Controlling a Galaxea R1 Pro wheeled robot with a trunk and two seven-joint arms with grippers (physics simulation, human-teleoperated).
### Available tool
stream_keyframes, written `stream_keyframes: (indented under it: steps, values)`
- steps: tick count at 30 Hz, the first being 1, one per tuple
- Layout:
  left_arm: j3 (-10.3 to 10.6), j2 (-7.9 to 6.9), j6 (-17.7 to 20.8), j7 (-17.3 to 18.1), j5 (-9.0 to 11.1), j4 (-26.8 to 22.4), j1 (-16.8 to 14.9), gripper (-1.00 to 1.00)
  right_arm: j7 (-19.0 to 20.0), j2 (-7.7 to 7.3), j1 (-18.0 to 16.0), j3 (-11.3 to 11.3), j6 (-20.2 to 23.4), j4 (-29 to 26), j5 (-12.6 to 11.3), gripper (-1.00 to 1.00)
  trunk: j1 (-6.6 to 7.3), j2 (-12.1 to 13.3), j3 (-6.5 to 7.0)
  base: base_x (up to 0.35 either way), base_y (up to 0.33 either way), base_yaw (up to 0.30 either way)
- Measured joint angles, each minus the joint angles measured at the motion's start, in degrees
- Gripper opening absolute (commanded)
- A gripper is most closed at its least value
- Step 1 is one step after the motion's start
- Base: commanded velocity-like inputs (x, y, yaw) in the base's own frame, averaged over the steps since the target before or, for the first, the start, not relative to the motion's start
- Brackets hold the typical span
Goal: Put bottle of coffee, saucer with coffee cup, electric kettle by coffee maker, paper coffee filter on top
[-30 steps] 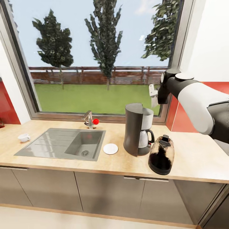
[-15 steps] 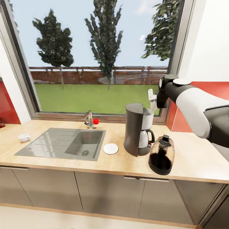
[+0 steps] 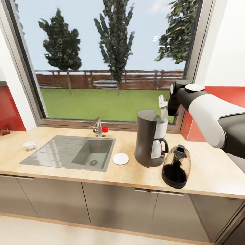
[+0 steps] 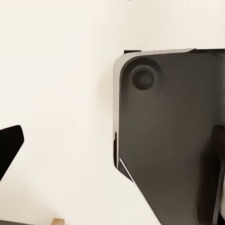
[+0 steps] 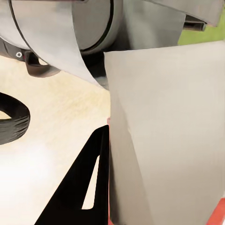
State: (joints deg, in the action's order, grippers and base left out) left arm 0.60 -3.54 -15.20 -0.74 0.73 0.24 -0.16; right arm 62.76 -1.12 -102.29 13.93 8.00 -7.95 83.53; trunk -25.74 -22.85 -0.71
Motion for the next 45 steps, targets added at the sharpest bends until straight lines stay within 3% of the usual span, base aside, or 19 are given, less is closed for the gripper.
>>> stream_keyframes:
  steps: [45]
  values:
    - [-0.1, 0.71, 0.0, -0.1, 0.0, 0.0, 0.0, 1.00, 0.1, -0.08, 0.0, 0.0, 0.0, 0.3, 0.0, -1.00, -0.01, 0.0, -0.31, 0.048, -0.015, 0.016]
